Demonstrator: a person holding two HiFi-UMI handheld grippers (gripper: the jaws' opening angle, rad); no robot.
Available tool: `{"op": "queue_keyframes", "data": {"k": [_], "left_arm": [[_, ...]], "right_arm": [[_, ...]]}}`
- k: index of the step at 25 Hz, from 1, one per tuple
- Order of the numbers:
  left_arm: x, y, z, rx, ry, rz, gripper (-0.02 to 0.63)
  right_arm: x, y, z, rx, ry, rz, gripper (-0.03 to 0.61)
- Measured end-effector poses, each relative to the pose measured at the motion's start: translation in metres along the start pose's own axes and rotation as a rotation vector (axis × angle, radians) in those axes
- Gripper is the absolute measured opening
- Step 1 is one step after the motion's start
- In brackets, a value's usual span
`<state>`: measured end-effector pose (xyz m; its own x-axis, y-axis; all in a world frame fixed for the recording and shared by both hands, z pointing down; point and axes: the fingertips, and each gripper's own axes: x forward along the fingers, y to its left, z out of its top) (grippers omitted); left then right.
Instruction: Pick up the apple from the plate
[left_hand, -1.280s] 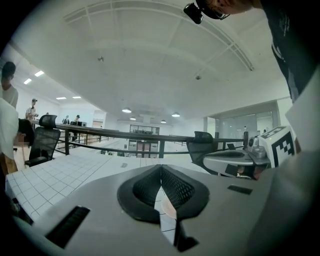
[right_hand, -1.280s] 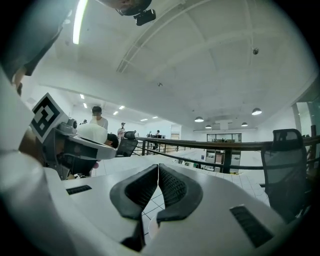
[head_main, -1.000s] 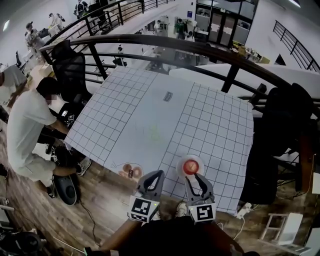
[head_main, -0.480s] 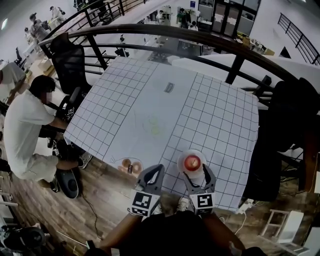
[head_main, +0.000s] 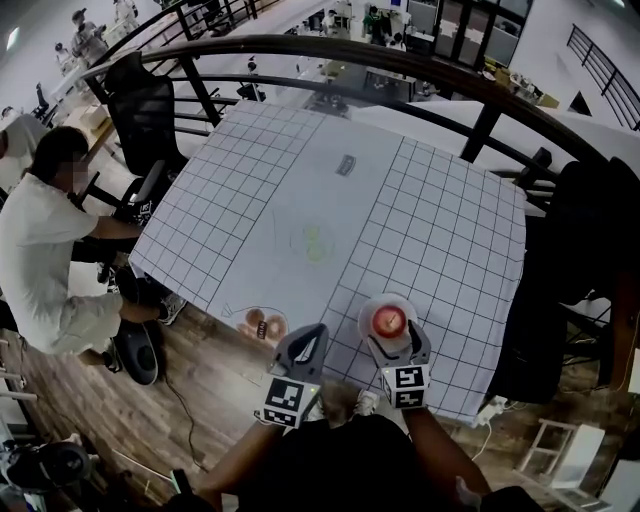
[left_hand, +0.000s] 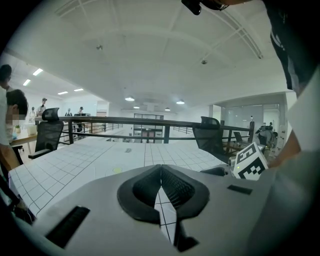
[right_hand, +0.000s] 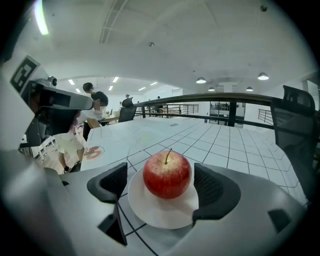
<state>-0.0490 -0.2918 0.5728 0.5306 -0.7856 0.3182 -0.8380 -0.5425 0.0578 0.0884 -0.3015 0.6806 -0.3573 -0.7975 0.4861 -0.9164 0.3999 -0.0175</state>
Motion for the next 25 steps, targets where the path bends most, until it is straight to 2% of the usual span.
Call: {"op": "queue_keyframes", "data": {"k": [10,18,25], "left_arm": [[0.004,0.006,-0.013,-0.008,0.032,0.023,0.022],[0.002,0.014,-0.013,-0.011,0.033,0.049,0.022],[0.002,0.011,-0.015,-0.021,0.037,0.045,0.021]], "right_arm": [[0.027,-0.007,-0.011,0.015,0.071,0.019,0.431],[0.040,-0.010,-0.021,0.005,0.127,0.007,0.430],[0.041,-0.013,-0.023,0.008,0.126,-0.012,0.428]]}}
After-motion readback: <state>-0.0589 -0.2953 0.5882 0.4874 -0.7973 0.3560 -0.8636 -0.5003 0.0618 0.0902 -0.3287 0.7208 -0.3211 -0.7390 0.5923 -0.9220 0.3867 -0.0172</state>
